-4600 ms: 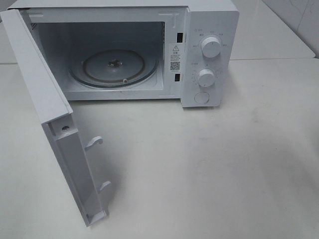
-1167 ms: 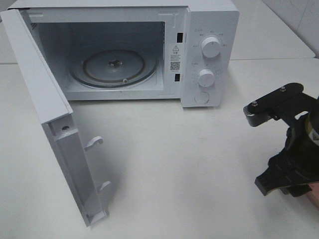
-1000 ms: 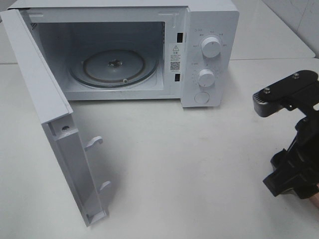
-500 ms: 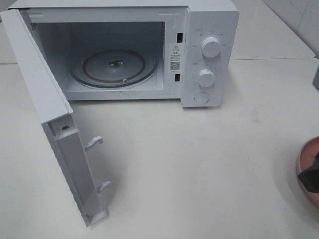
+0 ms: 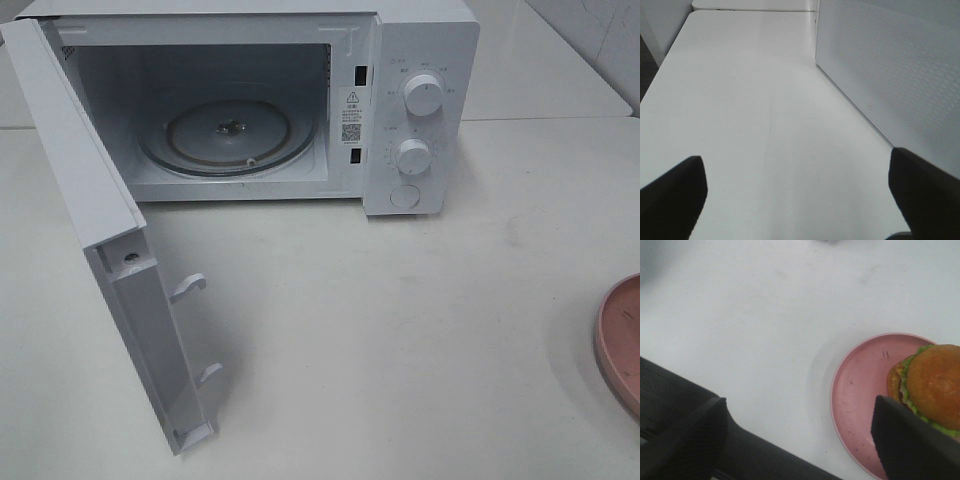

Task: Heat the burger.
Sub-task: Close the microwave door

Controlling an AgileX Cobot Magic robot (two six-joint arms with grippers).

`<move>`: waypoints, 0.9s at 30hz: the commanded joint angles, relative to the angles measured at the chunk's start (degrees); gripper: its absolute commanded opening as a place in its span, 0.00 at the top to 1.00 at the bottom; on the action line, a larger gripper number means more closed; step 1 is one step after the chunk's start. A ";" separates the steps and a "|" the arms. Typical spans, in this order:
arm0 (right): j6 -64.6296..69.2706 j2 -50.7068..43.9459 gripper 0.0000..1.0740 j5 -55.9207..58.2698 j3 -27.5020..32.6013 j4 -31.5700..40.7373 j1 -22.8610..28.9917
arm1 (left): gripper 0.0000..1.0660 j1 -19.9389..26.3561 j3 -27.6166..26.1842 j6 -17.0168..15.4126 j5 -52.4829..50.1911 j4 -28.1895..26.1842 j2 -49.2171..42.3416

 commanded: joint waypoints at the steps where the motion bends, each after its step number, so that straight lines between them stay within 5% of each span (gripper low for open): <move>1: -1.72 -2.92 0.29 0.52 0.06 1.38 -2.69 | 0.13 -0.06 0.11 -0.17 -0.80 0.17 -1.03; 13: -0.57 -16.96 0.29 -1.95 8.14 4.30 -14.90 | 0.13 -0.06 0.11 -0.17 -0.80 0.17 -1.03; 27: -0.46 -26.30 0.29 -3.55 9.00 4.93 -20.86 | 0.13 -0.06 0.11 -0.17 -0.80 0.17 -1.03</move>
